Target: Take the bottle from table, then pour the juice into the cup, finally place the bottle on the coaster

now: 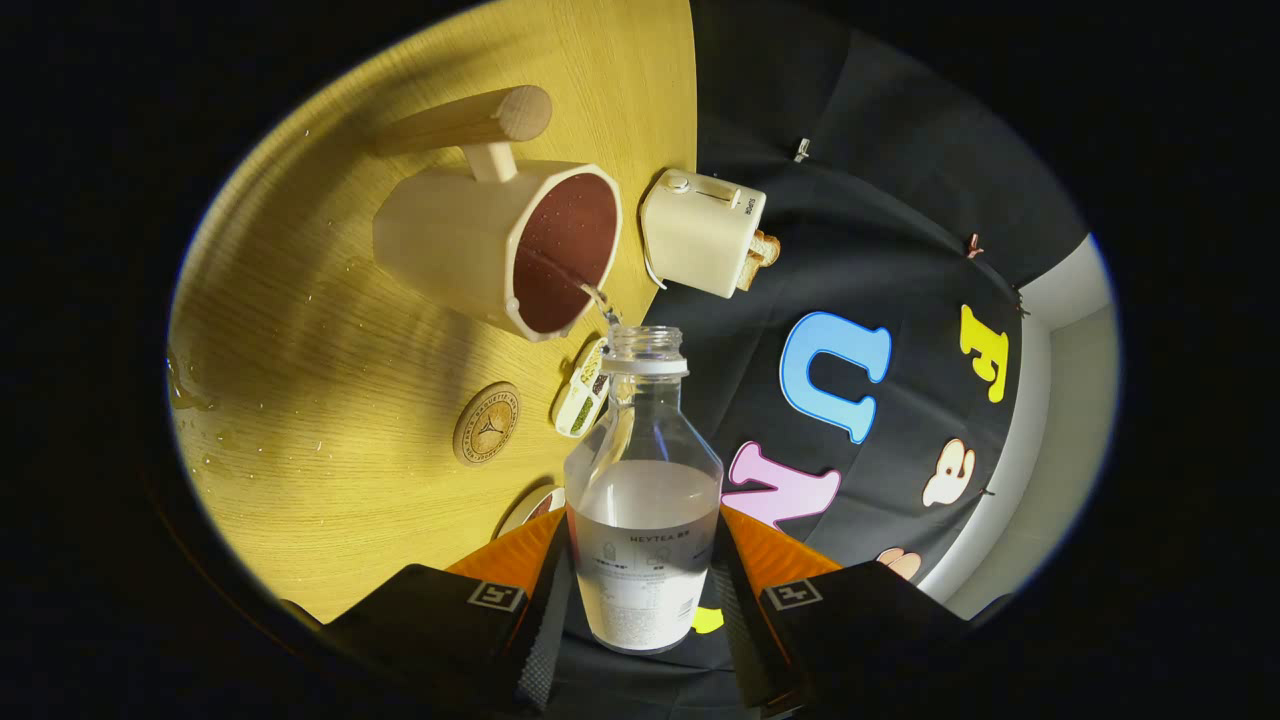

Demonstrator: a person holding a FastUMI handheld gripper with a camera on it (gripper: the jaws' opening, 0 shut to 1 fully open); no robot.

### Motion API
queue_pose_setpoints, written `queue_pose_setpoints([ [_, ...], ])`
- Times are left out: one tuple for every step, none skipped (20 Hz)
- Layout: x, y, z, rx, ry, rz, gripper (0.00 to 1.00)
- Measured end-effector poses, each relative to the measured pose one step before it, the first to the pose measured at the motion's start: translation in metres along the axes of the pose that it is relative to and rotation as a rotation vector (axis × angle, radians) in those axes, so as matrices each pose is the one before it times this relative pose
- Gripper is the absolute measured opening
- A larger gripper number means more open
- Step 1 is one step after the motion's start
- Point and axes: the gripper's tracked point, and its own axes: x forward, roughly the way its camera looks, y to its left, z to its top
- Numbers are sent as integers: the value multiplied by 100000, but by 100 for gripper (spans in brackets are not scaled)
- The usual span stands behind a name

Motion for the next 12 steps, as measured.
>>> queue_pose_setpoints([
  [88,32,69,-448,-214,-78,72],
  [34,-107,-16,-581,-146,-221,72],
  [133,-75,133,-762,-160,-327,72],
  [1,74,44,-366,-19,-29,72],
  [17,69,9,-176,51,249,72],
  [-31,37,-136,-227,339,228,72],
  [41,9,150,-275,56,227,72],
  [-52,-89,35,-524,-364,-146,72],
  [40,-56,107,-889,-399,-265,72],
  [77,-70,151,-1113,-553,-363,72],
  [112,-204,83,-1118,-511,-582,72],
  [12,-160,19,-986,-535,-413,72],
])
